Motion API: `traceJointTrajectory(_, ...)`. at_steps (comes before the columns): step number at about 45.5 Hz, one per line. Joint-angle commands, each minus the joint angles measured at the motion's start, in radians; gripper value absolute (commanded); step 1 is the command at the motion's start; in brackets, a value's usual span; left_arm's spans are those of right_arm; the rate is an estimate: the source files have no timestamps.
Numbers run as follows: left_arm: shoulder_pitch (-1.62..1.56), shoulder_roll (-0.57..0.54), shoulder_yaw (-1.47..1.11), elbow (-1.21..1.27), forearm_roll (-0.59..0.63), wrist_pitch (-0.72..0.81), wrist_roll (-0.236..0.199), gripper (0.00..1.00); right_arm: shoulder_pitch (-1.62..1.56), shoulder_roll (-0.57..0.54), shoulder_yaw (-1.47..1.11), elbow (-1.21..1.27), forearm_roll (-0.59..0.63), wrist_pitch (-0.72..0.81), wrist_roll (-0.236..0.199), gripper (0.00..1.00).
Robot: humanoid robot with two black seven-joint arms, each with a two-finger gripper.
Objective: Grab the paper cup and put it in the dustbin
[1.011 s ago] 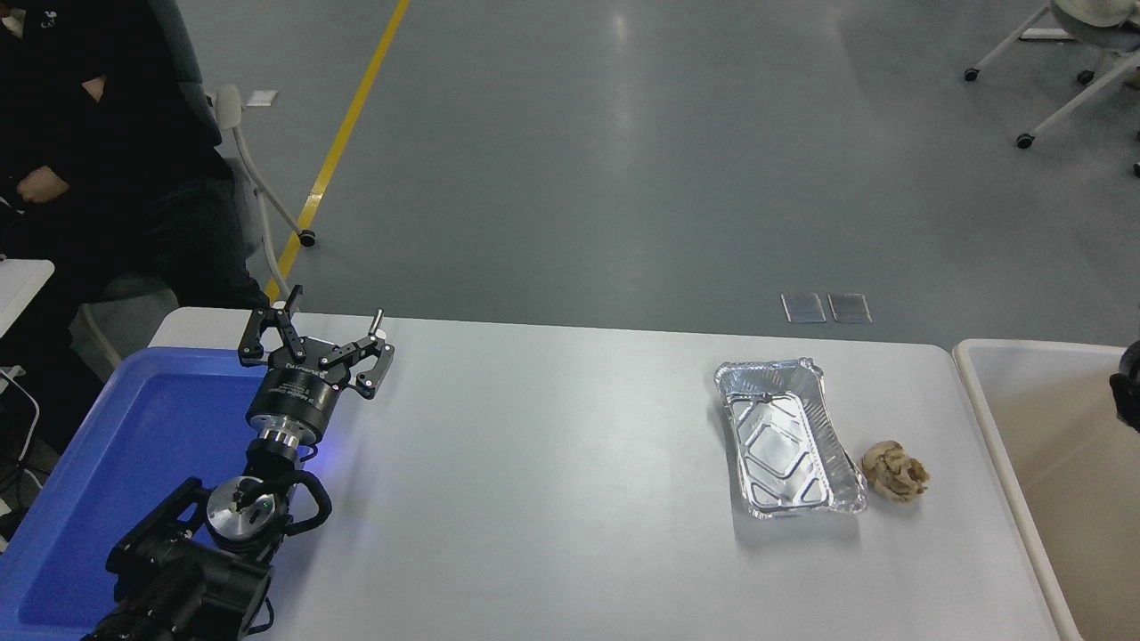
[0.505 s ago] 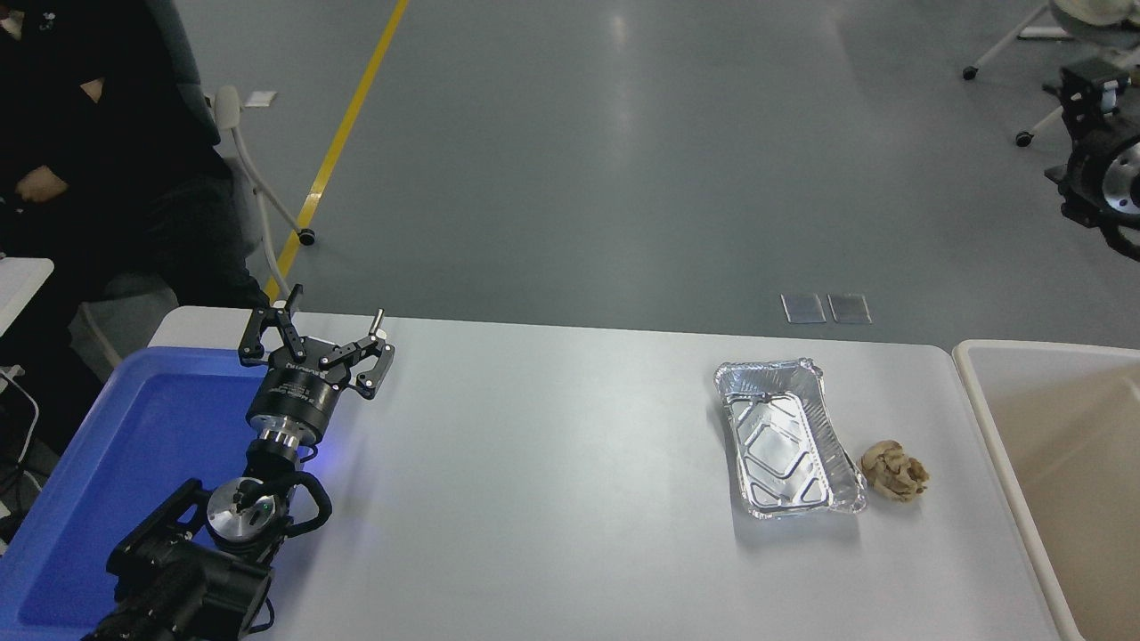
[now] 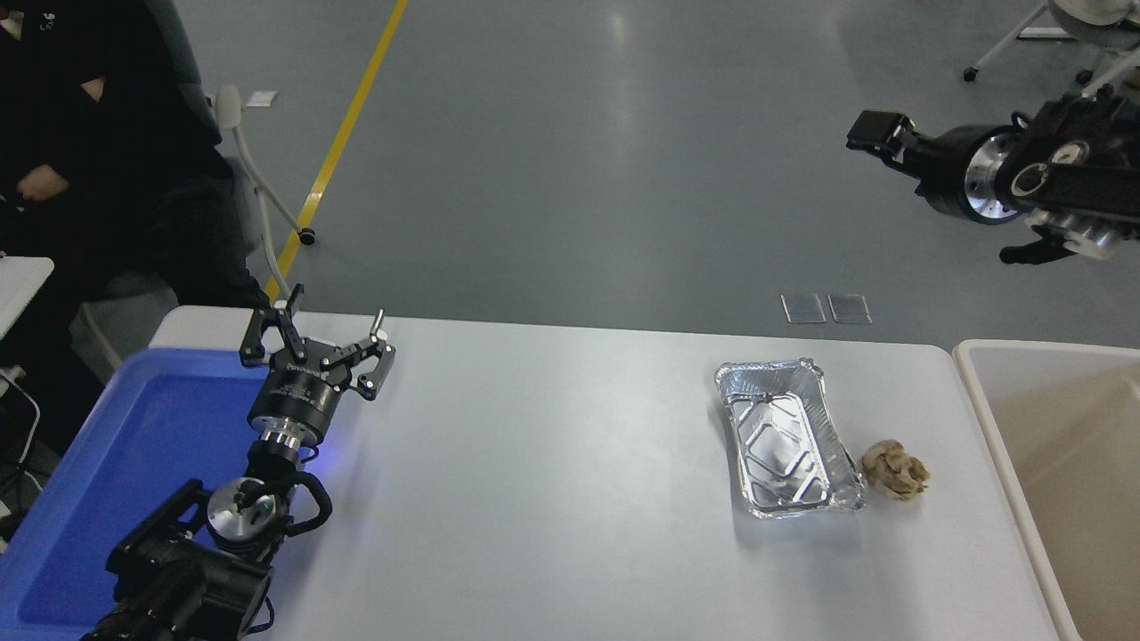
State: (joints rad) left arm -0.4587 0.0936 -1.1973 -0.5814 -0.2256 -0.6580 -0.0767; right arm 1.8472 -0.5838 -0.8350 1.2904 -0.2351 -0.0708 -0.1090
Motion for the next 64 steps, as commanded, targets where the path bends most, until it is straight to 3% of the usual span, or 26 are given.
traceJointTrajectory(1,0.0,0.0,-0.001,0.0,0.0,0.0,0.0,0.99,0.231,0.018,-0.168,0.306,-0.046,0.144,0.0,1.0)
traceJointTrajectory(11,0.0,0.0,-0.001,0.0,0.0,0.0,0.0,0.99,0.474,0.048,-0.187,0.432,-0.035,0.486,0.0,1.0)
traceJointTrajectory(17,0.0,0.0,0.001,0.0,0.0,0.0,0.0,0.99,0.491,0.142,-0.182,0.441,-0.001,0.605,0.002,1.0)
traceJointTrajectory(23,0.0,0.0,0.001,0.0,0.0,0.0,0.0,0.99,0.474,0.263,-0.165,0.438,0.114,0.618,0.0,1.0)
traceJointTrajectory(36,0.0,0.0,0.001,0.0,0.0,0.0,0.0,0.99,0.415,0.38,-0.142,0.343,0.237,0.622,-0.003,1.0)
traceJointTrajectory(64,0.0,0.0,-0.001,0.0,0.0,0.0,0.0,0.99,0.44,0.311,-0.248,0.343,0.229,0.697,-0.001,1.0)
